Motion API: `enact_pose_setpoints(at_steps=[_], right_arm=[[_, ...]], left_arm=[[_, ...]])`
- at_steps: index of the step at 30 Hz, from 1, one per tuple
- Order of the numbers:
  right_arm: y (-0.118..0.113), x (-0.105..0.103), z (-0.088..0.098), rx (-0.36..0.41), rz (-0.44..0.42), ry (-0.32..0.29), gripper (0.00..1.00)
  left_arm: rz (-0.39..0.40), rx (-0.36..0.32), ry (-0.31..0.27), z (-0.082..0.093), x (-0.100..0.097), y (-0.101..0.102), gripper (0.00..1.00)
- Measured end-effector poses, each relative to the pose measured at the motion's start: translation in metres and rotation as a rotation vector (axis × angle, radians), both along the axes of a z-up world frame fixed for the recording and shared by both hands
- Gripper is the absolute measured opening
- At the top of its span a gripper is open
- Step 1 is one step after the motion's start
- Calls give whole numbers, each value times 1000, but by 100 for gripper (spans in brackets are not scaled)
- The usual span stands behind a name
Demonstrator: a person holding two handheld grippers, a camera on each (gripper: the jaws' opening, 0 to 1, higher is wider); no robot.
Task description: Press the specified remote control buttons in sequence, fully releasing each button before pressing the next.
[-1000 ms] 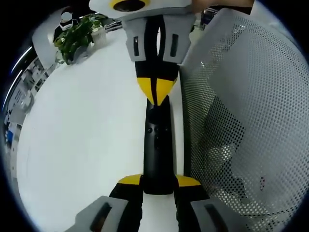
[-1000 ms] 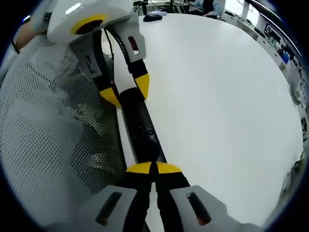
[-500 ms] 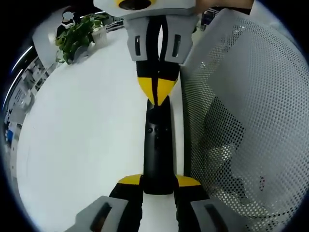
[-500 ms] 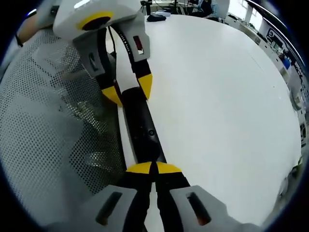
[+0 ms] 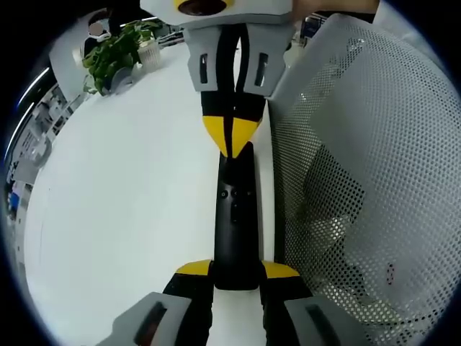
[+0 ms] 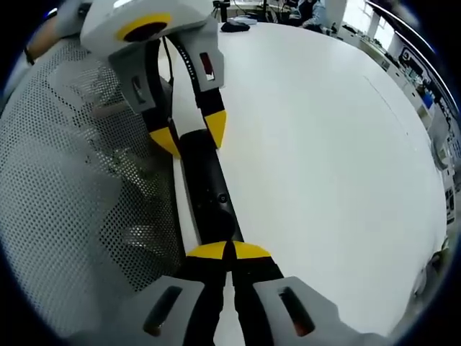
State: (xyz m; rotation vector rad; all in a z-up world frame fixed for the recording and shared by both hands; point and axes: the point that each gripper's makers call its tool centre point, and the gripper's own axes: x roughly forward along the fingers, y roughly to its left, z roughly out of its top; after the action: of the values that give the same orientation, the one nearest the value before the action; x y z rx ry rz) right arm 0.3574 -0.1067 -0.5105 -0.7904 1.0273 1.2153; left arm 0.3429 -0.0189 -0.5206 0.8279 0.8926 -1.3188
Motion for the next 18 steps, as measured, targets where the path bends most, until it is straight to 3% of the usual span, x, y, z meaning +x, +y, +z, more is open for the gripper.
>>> enact_pose_setpoints(at_steps=[18], right_arm=[[-5, -4, 1, -1, 12, -12, 0]], left_arm=[[2, -4, 2, 0, 0, 0, 25]])
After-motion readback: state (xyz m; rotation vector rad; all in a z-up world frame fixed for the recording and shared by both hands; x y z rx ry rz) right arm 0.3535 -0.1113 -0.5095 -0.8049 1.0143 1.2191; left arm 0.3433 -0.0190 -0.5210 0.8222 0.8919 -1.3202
